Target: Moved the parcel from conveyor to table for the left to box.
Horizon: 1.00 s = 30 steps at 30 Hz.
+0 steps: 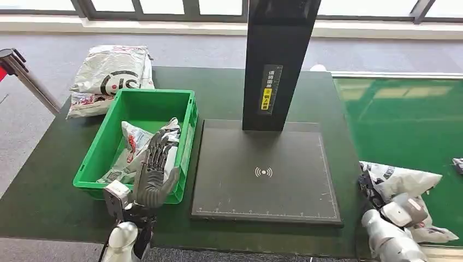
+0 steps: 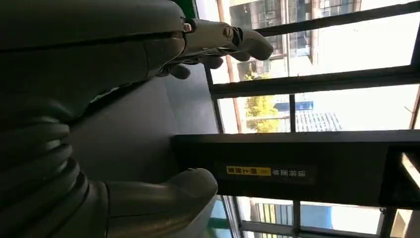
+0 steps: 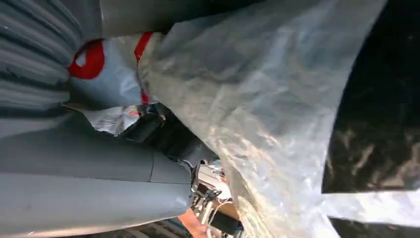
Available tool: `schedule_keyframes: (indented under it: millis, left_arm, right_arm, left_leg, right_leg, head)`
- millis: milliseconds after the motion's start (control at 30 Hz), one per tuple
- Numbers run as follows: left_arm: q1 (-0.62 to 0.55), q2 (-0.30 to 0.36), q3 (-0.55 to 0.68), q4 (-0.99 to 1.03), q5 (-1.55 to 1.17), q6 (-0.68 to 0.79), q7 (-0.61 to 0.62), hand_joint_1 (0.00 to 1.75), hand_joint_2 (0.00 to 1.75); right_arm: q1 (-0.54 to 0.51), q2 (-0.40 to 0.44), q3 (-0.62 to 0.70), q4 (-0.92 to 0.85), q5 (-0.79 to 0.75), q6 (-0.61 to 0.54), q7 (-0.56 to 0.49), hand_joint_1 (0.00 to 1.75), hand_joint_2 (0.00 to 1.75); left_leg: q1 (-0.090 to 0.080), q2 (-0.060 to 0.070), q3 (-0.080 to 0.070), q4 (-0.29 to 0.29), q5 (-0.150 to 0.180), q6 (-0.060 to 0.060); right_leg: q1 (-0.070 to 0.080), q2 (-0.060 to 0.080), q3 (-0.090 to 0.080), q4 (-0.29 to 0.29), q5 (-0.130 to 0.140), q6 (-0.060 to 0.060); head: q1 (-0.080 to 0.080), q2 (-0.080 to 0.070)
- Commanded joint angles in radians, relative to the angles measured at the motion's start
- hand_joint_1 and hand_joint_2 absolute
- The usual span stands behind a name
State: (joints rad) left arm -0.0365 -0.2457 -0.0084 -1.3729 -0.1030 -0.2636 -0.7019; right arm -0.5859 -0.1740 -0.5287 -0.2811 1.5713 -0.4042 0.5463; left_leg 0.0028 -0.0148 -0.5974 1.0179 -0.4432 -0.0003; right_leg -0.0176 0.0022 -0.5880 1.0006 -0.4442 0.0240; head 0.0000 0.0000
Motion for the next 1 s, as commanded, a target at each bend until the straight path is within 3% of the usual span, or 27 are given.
schedule_keyframes:
  millis: [33,67,100,167,300,333,367,400,433,467,600,633,667,700,733,800,867,967,1000]
  left_arm:
    - [-0.013,0.010,0.036,0.026,-0.005,0.013,0.004,0.00,1.75]
    - [-0.012,0.010,0.035,0.026,-0.005,0.014,0.004,0.00,1.75]
    - [-0.012,0.009,0.030,0.022,-0.004,0.022,0.004,0.00,1.75]
    - [-0.012,0.009,0.030,0.022,-0.004,0.022,0.004,0.00,1.75]
    - [-0.012,0.009,0.030,0.022,-0.004,0.022,0.004,0.00,1.75]
    - [-0.015,0.008,0.028,0.024,-0.003,0.023,0.004,0.00,1.75]
    - [-0.017,0.008,0.025,0.026,0.001,0.028,0.004,0.00,1.75]
    - [-0.020,0.006,0.023,0.029,0.006,0.023,0.004,0.00,1.75]
    - [-0.023,0.005,0.021,0.033,0.004,0.022,0.004,0.00,1.75]
    - [-0.027,0.001,0.015,0.043,-0.002,0.024,0.004,0.00,1.75]
    - [-0.031,-0.008,0.011,0.043,-0.005,0.026,0.004,0.00,1.75]
    - [-0.034,-0.013,0.014,0.045,-0.003,0.023,0.004,0.00,1.75]
    - [-0.031,-0.013,0.016,0.042,0.001,0.014,0.004,0.00,1.75]
    - [-0.039,-0.019,0.020,0.052,-0.007,0.013,0.004,0.00,1.75]
    - [-0.043,-0.019,0.020,0.057,-0.010,0.012,0.004,0.00,1.75]
    - [-0.045,-0.019,0.021,0.059,-0.009,0.012,0.004,0.00,1.75]
    - [-0.047,-0.016,0.020,0.062,-0.009,0.014,0.004,0.00,1.75]
    - [-0.050,-0.002,0.021,0.057,0.001,0.019,0.004,0.00,1.75]
    - [-0.050,-0.002,0.021,0.057,0.001,0.019,0.004,0.00,1.75]
  right_arm:
    - [0.045,0.079,-0.103,-0.265,-0.028,-0.294,-0.200,1.75,1.75]
    - [0.056,0.094,-0.126,-0.319,-0.035,-0.294,-0.224,1.75,1.75]
    - [0.077,0.207,-0.340,-0.621,-0.124,-0.294,-0.530,1.75,1.75]
    - [0.077,0.207,-0.340,-0.621,-0.124,-0.294,-0.530,1.75,1.75]
    - [0.077,0.207,-0.340,-0.621,-0.124,-0.294,-0.530,1.75,1.75]
    - [0.069,0.242,-0.413,-0.678,-0.158,-0.294,-0.635,1.75,1.75]
    - [-0.045,0.324,-0.754,-0.714,-0.225,-0.294,-1.054,1.75,1.75]
    - [-0.094,0.343,-0.868,-0.708,-0.258,-0.294,-1.199,1.75,1.75]
    - [-0.112,0.354,-0.884,-0.712,-0.284,-0.294,-1.244,1.75,1.75]
    - [-0.072,0.367,-0.758,-0.736,-0.412,-0.294,-1.244,1.75,1.75]
    - [-0.051,0.384,-0.683,-0.720,-0.459,-0.294,-1.244,1.75,1.75]
    - [-0.036,0.379,-0.618,-0.667,-0.491,-0.294,-1.244,1.75,1.75]
    - [-0.005,0.311,-0.506,-0.592,-0.577,-0.294,-1.221,1.75,1.75]
    - [-0.011,0.363,-0.497,-0.548,-0.547,-0.294,-1.244,1.75,1.75]
    - [0.010,0.350,-0.405,-0.510,-0.587,-0.222,-1.244,1.75,1.75]
    - [0.022,0.364,-0.372,-0.509,-0.607,-0.241,-1.244,1.75,1.75]
    - [0.039,0.360,-0.307,-0.493,-0.606,-0.177,-1.238,1.75,1.75]
    - [0.129,0.386,-0.039,-0.535,-0.615,0.046,-1.213,1.75,1.75]
    - [0.129,0.386,-0.039,-0.535,-0.615,0.046,-1.213,1.75,1.75]
  left_leg:
    - [0.000,0.003,0.000,-0.001,0.000,-0.001]
    - [0.000,0.003,0.000,-0.001,0.000,-0.001]
    - [0.000,0.003,-0.001,-0.001,0.000,-0.001]
    - [-0.001,0.007,-0.001,-0.001,-0.001,-0.001]
    - [0.000,0.001,-0.002,-0.002,0.000,-0.001]
    - [0.000,-0.001,-0.002,-0.001,0.000,-0.001]
    - [0.000,-0.003,-0.003,-0.001,0.000,-0.001]
    - [-0.001,-0.004,-0.003,-0.001,0.000,-0.001]
    - [0.000,-0.004,-0.003,-0.001,0.000,-0.001]
    - [-0.001,-0.001,-0.003,0.000,-0.001,-0.001]
    - [0.000,0.001,-0.004,-0.001,0.000,-0.002]
    - [0.001,0.000,-0.005,-0.001,0.000,-0.002]
    - [0.001,0.000,-0.003,-0.002,0.000,-0.002]
    - [0.001,-0.001,-0.004,-0.001,0.000,-0.002]
    - [0.000,-0.001,-0.004,-0.001,0.000,-0.002]
    - [0.002,0.006,-0.003,-0.002,0.000,-0.002]
    - [0.001,0.003,-0.003,-0.002,0.000,-0.002]
    - [0.001,0.005,-0.002,-0.002,0.000,-0.003]
    - [0.001,0.003,-0.003,-0.002,0.000,-0.003]
  right_leg:
    - [0.000,0.002,0.000,-0.001,0.000,-0.001]
    - [0.000,0.002,0.000,-0.001,0.000,-0.002]
    - [0.000,0.002,-0.002,0.000,0.001,-0.002]
    - [-0.001,0.007,-0.004,0.001,0.001,-0.002]
    - [0.000,0.001,-0.003,0.000,0.000,-0.002]
    - [0.001,-0.002,-0.002,0.000,0.000,-0.002]
    - [0.000,-0.004,-0.002,0.000,-0.001,-0.002]
    - [0.000,-0.005,-0.003,0.001,-0.001,-0.002]
    - [0.000,-0.006,-0.002,0.001,-0.001,-0.002]
    - [-0.001,-0.003,-0.003,0.002,-0.001,-0.003]
    - [0.000,0.001,-0.005,0.001,0.000,-0.003]
    - [0.001,0.000,-0.005,0.001,0.000,-0.002]
    - [0.001,-0.001,-0.003,0.000,0.000,-0.003]
    - [0.001,-0.002,-0.003,0.000,0.000,-0.002]
    - [0.001,-0.001,-0.004,0.000,0.000,-0.002]
    - [0.002,0.005,-0.004,-0.001,0.001,-0.003]
    - [0.002,0.002,-0.003,-0.001,0.001,-0.003]
    - [0.002,0.005,-0.004,-0.001,0.001,-0.003]
    - [0.001,0.003,-0.004,0.000,0.001,-0.003]
  head:
    - [0.000,0.000]
    - [0.000,0.000]
    - [0.000,0.000]
    - [0.000,0.000]
    - [0.000,0.000]
    - [0.000,0.000]
    - [0.000,0.000]
    - [0.000,0.000]
    - [0.000,0.000]
    - [0.000,0.000]
    - [0.000,0.000]
    - [0.000,0.000]
    - [0.000,0.000]
    - [0.000,0.000]
    - [0.000,0.000]
    - [0.000,0.000]
    - [0.000,0.000]
    - [0.000,0.000]
    - [0.000,0.000]
